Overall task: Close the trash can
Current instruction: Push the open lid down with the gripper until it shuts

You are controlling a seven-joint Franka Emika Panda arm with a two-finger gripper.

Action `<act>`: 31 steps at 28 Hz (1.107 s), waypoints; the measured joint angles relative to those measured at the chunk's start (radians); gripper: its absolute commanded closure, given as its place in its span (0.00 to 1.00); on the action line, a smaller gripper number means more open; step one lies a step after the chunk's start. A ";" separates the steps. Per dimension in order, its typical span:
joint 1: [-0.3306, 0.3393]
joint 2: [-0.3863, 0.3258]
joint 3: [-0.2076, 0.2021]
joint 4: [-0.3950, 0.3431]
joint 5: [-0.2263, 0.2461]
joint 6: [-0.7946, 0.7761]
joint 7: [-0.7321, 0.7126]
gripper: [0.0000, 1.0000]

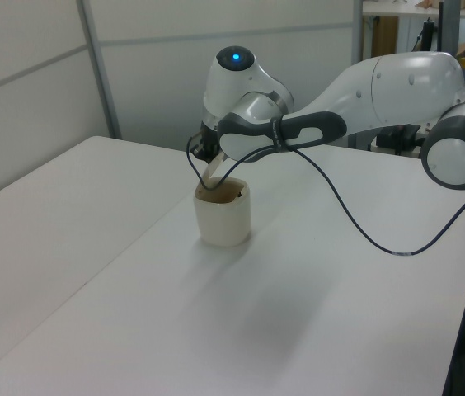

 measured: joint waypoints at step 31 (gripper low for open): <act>-0.008 -0.001 0.000 -0.026 0.162 -0.228 -0.252 1.00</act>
